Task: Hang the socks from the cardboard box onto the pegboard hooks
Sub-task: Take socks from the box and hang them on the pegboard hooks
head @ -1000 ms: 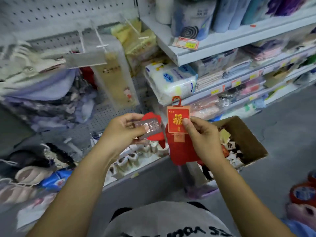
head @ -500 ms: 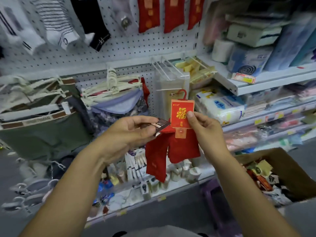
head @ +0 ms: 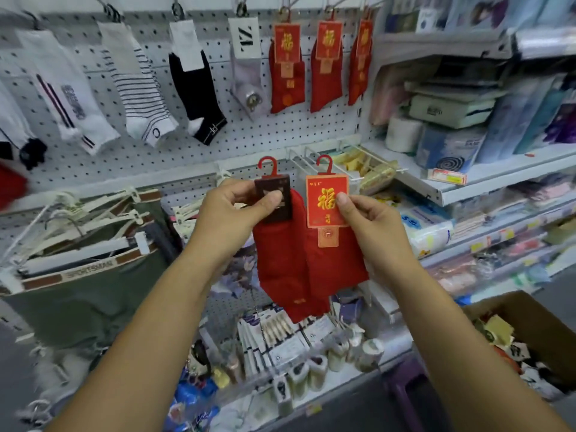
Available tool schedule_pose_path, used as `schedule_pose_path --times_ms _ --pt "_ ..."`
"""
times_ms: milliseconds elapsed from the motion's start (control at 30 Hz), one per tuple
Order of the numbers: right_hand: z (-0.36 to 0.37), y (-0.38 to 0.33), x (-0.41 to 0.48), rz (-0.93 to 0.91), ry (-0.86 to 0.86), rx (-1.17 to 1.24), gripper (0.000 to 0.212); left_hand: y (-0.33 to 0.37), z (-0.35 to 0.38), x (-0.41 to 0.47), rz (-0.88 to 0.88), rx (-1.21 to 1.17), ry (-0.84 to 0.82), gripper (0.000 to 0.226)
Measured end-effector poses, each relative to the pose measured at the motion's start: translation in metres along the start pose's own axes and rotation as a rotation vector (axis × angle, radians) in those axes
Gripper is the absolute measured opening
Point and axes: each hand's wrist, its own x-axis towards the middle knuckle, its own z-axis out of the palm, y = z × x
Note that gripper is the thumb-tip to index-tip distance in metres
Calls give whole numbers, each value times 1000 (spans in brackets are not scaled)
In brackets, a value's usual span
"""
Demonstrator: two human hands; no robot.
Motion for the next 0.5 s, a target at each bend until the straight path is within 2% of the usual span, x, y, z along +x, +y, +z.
schedule_pose_path --times_ms 133,267,500 --pt "2 -18 24 -42 24 14 18 14 9 22 -24 -202 11 7" --pt "-6 -35 59 -119 64 -62 23 27 21 47 1 -326 68 4" --pt "-22 -53 157 -206 163 -66 22 44 41 120 98 -245 187 8"
